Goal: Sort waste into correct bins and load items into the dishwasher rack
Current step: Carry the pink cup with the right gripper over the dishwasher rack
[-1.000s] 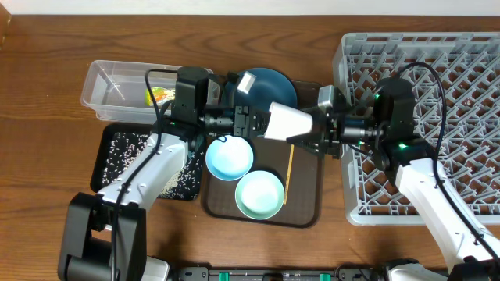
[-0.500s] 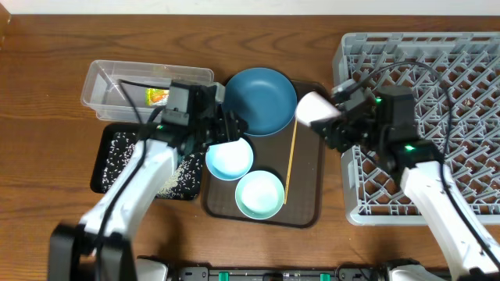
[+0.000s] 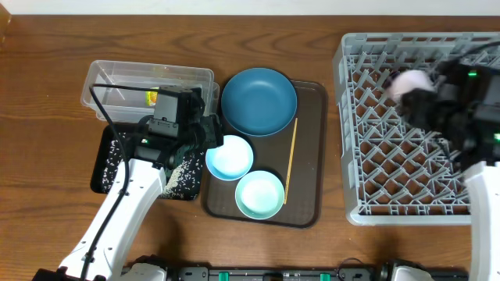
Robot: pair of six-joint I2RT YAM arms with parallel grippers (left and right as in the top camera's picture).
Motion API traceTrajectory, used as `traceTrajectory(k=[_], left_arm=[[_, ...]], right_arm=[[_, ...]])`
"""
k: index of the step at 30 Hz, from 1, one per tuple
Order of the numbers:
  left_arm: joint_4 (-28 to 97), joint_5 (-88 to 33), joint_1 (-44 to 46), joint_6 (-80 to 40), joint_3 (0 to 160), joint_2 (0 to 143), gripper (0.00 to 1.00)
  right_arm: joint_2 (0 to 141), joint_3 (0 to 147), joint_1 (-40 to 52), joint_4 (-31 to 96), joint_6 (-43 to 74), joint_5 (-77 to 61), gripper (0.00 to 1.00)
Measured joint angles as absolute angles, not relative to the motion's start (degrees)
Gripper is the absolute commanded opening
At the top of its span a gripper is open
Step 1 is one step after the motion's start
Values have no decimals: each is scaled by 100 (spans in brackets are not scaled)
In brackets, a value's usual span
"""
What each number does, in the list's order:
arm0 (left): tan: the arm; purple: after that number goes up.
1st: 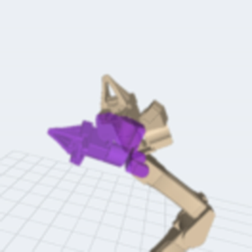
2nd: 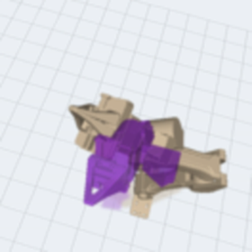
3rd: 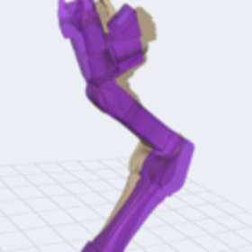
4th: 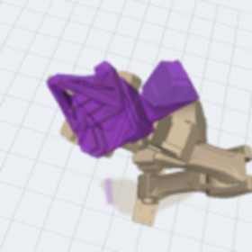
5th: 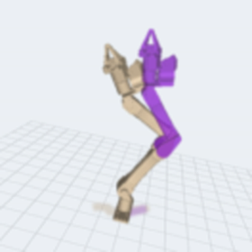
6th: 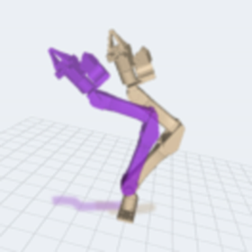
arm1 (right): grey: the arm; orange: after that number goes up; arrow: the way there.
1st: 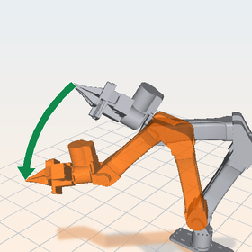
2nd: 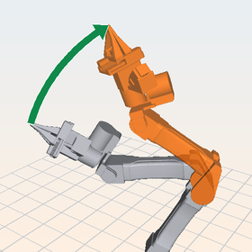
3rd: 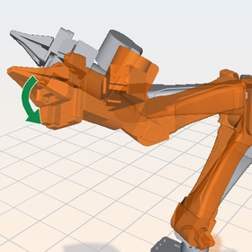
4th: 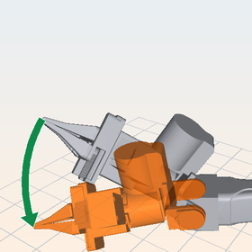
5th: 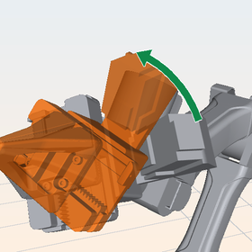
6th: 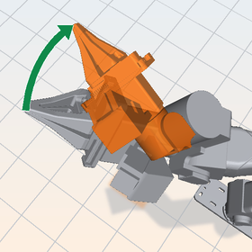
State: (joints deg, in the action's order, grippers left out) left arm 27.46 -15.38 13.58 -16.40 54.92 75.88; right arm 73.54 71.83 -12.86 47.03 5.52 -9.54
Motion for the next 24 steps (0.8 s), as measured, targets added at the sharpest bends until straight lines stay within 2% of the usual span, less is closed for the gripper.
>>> traceTrajectory(k=[2,6,14,24], left_arm=[[2740,-1500,1358,-1634,5492,7588,56],[2731,-1468,1361,-1623,5492,7588,57],[2722,-1461,1361,-1623,5492,7588,57],[2720,-1459,1358,-1621,5492,7588,57]], right_arm=[[7382,7240,-1688,4866,687,-519,1],[7616,7249,-2502,5269,1022,200,1],[8261,7249,-3809,5242,1428,561,1],[9100,7249,-4150,5277,1538,316,2]])
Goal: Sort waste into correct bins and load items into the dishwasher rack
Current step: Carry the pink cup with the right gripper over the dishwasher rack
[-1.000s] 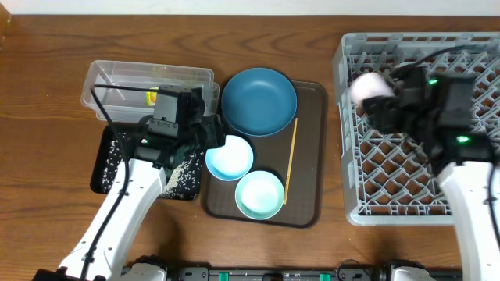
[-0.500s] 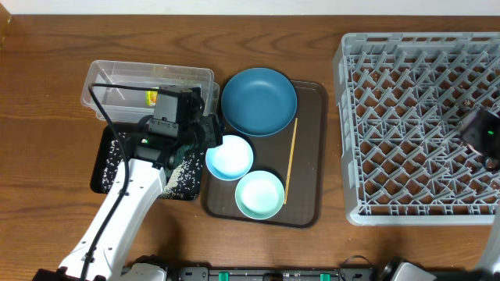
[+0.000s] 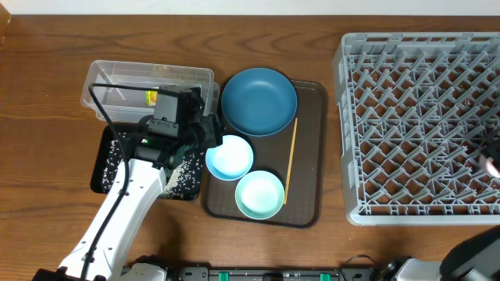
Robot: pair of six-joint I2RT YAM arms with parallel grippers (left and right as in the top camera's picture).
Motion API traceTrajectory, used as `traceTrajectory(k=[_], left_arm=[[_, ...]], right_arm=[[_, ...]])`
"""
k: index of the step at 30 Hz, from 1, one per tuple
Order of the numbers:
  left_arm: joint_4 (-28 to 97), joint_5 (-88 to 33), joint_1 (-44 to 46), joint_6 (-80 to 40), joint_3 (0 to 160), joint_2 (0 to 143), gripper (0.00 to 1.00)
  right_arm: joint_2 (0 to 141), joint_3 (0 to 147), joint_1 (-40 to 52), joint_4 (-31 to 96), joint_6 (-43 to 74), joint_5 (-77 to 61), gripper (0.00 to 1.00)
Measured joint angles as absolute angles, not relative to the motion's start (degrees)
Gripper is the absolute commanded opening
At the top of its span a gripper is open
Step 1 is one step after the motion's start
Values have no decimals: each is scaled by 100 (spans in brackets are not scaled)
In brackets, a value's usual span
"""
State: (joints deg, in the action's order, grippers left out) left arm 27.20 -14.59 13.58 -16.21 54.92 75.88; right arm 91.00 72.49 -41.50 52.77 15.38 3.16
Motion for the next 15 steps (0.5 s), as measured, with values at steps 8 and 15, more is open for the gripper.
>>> traceTrajectory(k=[8,15], left_arm=[[2720,-1459,1358,-1623,5492,7588,56],[2722,-1459,1358,-1623,5492,7588,56]], right_arm=[[9317,7249,-4150,5310,1584,165,94],[9330,7273,-4165,5140,1590,-255,98]])
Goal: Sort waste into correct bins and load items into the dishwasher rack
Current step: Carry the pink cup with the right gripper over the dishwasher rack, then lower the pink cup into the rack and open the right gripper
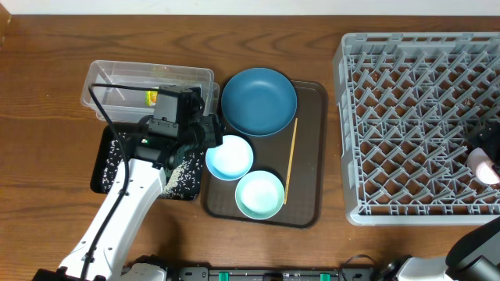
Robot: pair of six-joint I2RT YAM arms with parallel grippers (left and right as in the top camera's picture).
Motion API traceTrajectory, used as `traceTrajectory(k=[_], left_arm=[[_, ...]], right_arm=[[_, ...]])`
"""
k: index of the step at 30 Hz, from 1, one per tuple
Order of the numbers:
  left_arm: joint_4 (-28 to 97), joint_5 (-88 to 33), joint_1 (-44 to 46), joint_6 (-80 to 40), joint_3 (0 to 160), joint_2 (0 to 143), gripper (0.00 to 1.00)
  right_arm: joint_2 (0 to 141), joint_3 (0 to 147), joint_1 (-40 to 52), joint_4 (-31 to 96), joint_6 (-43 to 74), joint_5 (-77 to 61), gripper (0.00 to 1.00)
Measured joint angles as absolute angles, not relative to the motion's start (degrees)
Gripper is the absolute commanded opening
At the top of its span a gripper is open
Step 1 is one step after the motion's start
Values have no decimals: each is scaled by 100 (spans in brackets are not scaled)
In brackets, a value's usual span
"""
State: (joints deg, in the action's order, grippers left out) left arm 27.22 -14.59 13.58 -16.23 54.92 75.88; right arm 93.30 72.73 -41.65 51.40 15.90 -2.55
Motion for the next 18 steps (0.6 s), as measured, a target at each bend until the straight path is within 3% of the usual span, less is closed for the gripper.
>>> traceTrajectory(k=[15,18], left_arm=[[2722,-1459,1361,-1623,5492,7588,57],[2722,-1459,1358,-1623,5492,7588,57]], right_arm=[[8569,7889,-4160,5347,1594,-685,92],[8558,7898,-4145,5441,1579,-801,79]])
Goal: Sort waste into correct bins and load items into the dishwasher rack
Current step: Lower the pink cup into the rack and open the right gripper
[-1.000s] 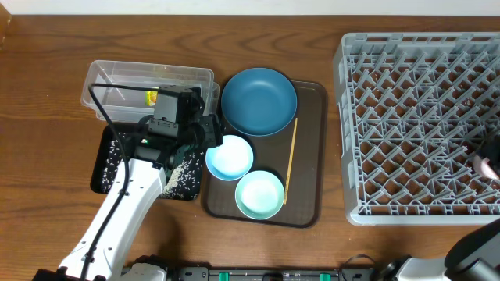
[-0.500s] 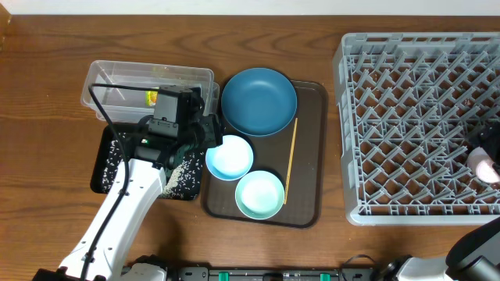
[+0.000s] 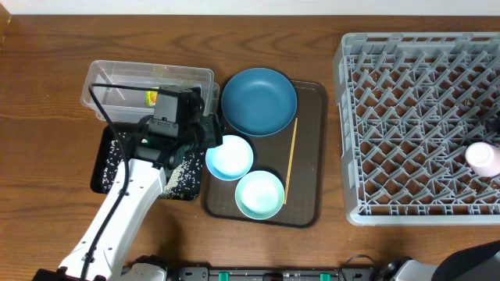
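A pink cup (image 3: 483,158) rests in the grey dishwasher rack (image 3: 406,70) by its right edge. Just above the cup, a dark bit of my right gripper (image 3: 494,129) shows at the frame edge, and its jaws are hidden. On the brown tray (image 3: 311,164) sit a big blue bowl (image 3: 258,101), a light blue bowl (image 3: 230,156), a mint bowl (image 3: 259,193) and a wooden chopstick (image 3: 291,160). My left gripper (image 3: 211,137) hangs at the light blue bowl's left rim; whether it is open or shut is unclear.
A clear plastic bin (image 3: 117,78) with a yellow scrap inside stands at the back left. In front of it, a black speckled tray (image 3: 105,164) lies partly under my left arm. The table is brown wood.
The dark part of my right gripper has drawn back toward the right frame edge, so more of the pink cup shows. The cup stays at the rack's right side. My left arm is unchanged.
At first my right gripper held the pink cup over the back middle of the rack. Then arm and cup were at the rack's right edge, almost out of frame. Then the cup sat low at the rack's right side under the gripper, where it still rests.
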Robot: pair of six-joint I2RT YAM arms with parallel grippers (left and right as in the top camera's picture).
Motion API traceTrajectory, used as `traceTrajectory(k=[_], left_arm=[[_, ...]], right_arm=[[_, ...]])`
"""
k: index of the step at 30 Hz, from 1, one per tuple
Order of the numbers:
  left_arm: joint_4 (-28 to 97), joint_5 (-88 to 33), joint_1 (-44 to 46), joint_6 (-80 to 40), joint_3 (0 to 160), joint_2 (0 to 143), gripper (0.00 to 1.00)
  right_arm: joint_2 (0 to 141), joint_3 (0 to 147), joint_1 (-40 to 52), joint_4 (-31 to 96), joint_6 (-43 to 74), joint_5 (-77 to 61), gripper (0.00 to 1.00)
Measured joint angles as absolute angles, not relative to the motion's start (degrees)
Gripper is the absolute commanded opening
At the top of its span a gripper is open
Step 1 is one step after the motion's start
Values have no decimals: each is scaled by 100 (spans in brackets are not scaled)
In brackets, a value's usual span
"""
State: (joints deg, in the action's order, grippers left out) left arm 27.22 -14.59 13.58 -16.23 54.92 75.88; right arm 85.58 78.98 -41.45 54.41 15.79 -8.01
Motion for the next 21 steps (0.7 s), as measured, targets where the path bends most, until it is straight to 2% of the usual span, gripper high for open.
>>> traceTrajectory(k=[2,3,4,6,11,21], left_arm=[[2722,-1459,1358,-1621,5492,7588,56],[2722,-1459,1358,-1621,5492,7588,57],[2720,-1459,1361,-1623,5492,7588,56],[2724,-1459,1361,-1621,5492,7588,57],[2729,-1459,1361,-1621,5492,7588,56],[2733,-1459,1361,-1621,5492,7588,57]], right_arm=[[8562,7898,-4099,5535,1466,-917,52],[8562,7898,-4088,5603,1448,-974,35],[8562,7898,-4018,5673,1413,-980,23],[8565,7898,-3865,5771,1380,-1007,10],[8665,7898,-3660,5808,1282,-974,1],[9264,7883,-3660,5913,1282,-510,1]])
